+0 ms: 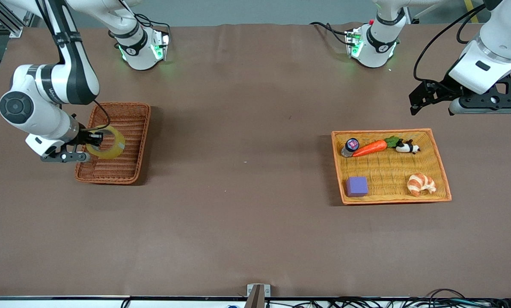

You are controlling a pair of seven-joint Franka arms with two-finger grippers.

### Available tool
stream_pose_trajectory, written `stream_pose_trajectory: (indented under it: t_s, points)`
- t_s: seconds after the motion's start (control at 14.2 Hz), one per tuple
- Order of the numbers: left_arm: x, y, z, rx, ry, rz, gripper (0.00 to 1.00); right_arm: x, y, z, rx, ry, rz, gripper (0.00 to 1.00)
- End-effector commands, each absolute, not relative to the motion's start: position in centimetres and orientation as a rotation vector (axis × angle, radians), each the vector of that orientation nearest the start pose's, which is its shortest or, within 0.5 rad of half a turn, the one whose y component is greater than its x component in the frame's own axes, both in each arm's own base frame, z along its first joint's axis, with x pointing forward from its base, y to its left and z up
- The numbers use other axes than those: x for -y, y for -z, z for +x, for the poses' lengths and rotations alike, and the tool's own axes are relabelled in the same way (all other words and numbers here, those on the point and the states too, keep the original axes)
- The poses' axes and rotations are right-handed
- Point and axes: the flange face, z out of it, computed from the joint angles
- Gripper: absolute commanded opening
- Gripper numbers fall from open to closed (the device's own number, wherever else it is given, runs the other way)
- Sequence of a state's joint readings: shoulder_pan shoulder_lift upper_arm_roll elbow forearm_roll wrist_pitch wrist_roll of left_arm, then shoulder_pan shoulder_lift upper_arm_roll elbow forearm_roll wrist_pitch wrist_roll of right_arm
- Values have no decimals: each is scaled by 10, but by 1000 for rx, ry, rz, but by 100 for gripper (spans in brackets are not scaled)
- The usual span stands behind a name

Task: Move tape to another basket
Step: 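Carry the tape with the right gripper into the brown basket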

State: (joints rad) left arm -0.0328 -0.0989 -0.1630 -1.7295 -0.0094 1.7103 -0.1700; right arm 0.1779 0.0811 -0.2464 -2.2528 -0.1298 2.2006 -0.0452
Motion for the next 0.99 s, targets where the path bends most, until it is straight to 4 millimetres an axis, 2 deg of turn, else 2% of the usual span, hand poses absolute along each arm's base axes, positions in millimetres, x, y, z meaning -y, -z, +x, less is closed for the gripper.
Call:
stream_pose_trajectory:
  t_s: [0.0, 0.14, 0.35, 0.64, 0.71, 0.78, 0.85, 0.92]
  points:
    - [108, -618, 526, -81, 111, -3160, 100, 60, -292, 479, 134, -128, -3211, 1]
    - [90, -615, 530, -93, 97, -3158, 100, 69, -269, 474, 128, -79, -3220, 1]
    - [98, -614, 528, -136, 94, -3159, 100, 66, -246, 468, 125, -83, -3218, 3]
    - [92, -611, 527, -130, 44, -3162, 100, 66, -213, 461, 131, -75, -3232, 10]
    - [96, -611, 525, -140, 39, -3162, 100, 66, -214, 461, 126, -74, -3232, 19]
    - [95, -611, 526, -133, 39, -3163, 100, 66, -215, 463, 131, -72, -3232, 40]
    - [91, -611, 527, -126, 39, -3162, 100, 67, -215, 463, 123, -77, -3232, 67]
    - [89, -610, 529, -118, 37, -3161, 100, 69, -219, 465, 101, -69, -3232, 100]
